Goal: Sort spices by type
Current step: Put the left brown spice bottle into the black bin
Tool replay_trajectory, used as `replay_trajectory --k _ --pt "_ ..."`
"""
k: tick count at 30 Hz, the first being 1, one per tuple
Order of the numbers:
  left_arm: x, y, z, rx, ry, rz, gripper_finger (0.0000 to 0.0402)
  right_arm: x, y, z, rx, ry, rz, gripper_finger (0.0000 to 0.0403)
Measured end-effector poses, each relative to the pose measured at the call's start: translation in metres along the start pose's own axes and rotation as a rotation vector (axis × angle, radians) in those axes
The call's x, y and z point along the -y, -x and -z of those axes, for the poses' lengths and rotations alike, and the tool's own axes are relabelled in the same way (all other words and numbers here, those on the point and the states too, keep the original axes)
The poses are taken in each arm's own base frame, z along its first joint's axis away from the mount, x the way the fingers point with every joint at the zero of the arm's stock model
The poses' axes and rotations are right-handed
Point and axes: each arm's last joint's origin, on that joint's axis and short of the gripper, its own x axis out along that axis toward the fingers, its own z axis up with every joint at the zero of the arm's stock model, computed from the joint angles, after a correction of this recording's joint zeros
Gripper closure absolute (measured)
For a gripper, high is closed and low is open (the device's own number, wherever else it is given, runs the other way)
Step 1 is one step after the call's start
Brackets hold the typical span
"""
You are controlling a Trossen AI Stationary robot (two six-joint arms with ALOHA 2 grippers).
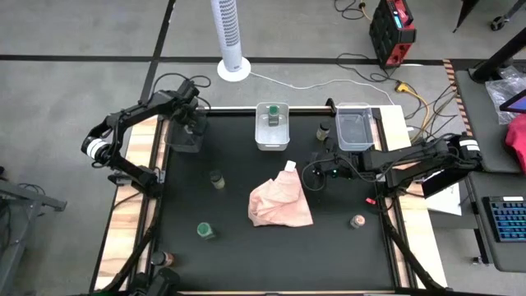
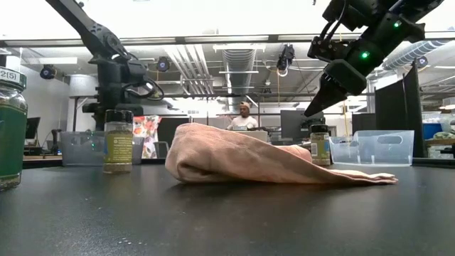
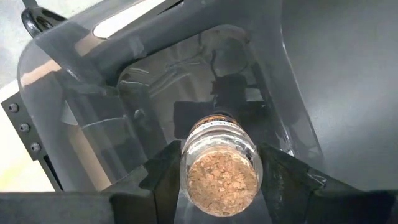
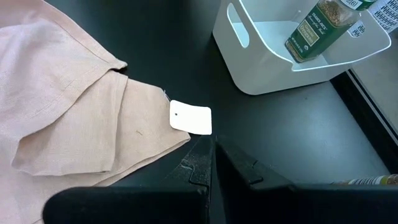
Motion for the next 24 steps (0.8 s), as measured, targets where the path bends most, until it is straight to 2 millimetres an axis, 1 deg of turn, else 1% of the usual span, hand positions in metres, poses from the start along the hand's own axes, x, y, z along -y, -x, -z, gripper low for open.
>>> replay_trajectory --k 4,24 --pt "0.0003 -0.0028 0.0028 -0.011 0.005 0.000 0.0237 0.0001 0.0000 0.0000 0.000 0.000 0.000 0.0390" --pt "0.0012 -0.0086 0.0045 0.011 0.035 0.001 0.0237 0.0000 0.0001 0.0000 0.000 0.000 0.000 0.0390"
